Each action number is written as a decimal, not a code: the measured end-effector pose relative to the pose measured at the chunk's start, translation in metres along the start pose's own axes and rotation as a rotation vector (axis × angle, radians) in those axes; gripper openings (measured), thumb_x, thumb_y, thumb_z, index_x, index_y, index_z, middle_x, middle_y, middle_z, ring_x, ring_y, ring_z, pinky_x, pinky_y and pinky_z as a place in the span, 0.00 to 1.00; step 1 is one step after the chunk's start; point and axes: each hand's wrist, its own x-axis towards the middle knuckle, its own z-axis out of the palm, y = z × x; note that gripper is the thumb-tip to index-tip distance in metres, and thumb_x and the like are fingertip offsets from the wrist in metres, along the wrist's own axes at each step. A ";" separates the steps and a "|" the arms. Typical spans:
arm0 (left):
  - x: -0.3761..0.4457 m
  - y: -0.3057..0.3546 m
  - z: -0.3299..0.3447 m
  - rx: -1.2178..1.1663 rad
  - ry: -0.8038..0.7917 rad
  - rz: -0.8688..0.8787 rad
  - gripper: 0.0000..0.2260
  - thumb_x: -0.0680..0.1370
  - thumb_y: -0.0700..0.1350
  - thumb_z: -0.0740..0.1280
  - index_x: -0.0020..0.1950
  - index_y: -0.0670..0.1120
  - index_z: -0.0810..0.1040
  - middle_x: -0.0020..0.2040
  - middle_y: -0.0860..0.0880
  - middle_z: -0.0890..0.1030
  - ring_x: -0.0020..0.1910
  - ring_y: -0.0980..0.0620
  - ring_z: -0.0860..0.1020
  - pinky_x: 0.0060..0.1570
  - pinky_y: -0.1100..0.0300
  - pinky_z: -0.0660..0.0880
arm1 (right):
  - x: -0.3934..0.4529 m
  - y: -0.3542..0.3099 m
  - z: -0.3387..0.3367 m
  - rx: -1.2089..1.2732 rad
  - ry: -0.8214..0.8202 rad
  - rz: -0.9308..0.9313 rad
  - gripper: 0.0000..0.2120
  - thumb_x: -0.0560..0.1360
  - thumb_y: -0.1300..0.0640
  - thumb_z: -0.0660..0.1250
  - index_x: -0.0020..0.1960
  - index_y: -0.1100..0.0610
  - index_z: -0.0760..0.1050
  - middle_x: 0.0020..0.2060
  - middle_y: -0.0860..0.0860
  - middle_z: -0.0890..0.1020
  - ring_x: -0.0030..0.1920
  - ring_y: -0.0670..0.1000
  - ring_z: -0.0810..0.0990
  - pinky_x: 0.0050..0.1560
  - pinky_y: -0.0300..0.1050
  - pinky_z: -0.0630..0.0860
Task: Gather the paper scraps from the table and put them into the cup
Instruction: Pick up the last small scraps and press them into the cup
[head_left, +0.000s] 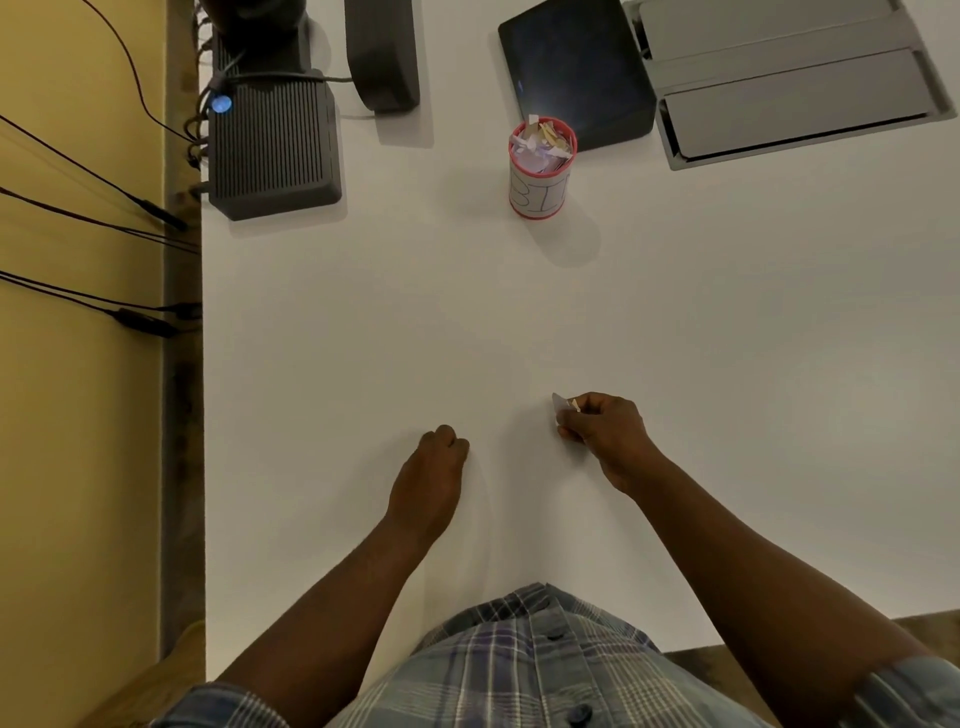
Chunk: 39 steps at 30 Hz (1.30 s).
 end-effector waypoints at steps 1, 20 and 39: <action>0.002 0.001 0.001 -0.030 0.014 -0.033 0.09 0.75 0.30 0.57 0.43 0.39 0.75 0.43 0.45 0.74 0.42 0.50 0.71 0.38 0.54 0.72 | 0.000 -0.001 0.001 0.030 -0.006 0.006 0.05 0.72 0.67 0.70 0.38 0.61 0.78 0.32 0.53 0.81 0.34 0.49 0.80 0.44 0.44 0.78; 0.191 0.053 -0.108 -0.789 0.287 -0.277 0.06 0.74 0.38 0.66 0.41 0.47 0.79 0.34 0.53 0.81 0.29 0.63 0.79 0.33 0.74 0.74 | 0.065 -0.144 -0.002 -0.144 0.252 -0.422 0.06 0.69 0.57 0.72 0.34 0.50 0.80 0.33 0.48 0.84 0.37 0.48 0.81 0.45 0.49 0.79; 0.313 0.103 -0.151 -0.306 0.304 0.012 0.10 0.73 0.42 0.70 0.52 0.40 0.82 0.49 0.43 0.84 0.46 0.47 0.80 0.49 0.59 0.75 | 0.139 -0.266 0.029 -1.049 0.335 -0.860 0.12 0.73 0.61 0.69 0.56 0.63 0.77 0.50 0.60 0.82 0.46 0.56 0.79 0.50 0.45 0.76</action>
